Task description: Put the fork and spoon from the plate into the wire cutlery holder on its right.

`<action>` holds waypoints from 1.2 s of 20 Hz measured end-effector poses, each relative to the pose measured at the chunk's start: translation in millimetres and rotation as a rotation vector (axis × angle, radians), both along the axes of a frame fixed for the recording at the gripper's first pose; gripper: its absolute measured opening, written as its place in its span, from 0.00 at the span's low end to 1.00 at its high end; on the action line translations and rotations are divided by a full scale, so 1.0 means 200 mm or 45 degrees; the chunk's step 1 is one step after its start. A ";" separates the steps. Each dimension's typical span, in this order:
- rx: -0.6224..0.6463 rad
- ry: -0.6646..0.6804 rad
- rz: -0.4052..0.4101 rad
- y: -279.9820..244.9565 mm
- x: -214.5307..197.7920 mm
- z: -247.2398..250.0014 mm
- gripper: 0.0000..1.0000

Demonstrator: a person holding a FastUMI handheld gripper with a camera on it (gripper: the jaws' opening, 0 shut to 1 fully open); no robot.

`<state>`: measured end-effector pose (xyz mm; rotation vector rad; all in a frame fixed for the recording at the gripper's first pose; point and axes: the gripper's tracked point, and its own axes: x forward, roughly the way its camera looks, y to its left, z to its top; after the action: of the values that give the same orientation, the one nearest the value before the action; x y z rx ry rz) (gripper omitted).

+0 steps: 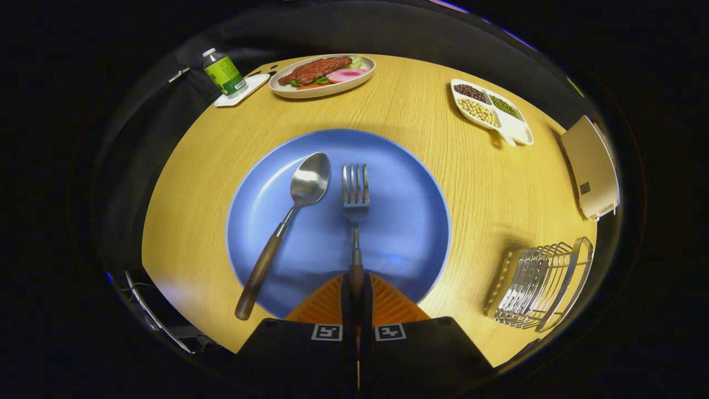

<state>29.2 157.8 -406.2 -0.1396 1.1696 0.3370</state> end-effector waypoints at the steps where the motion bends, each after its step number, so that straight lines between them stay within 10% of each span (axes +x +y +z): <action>1: 0.027 0.020 -0.012 0.00 -0.01 0.02 0.06; 14: 0.106 0.002 0.165 -0.54 -0.15 0.70 0.06; 24: -0.073 0.164 0.230 -1.09 -0.15 0.76 0.06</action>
<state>-0.9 -60.2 -253.4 -0.2785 1.2981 0.4775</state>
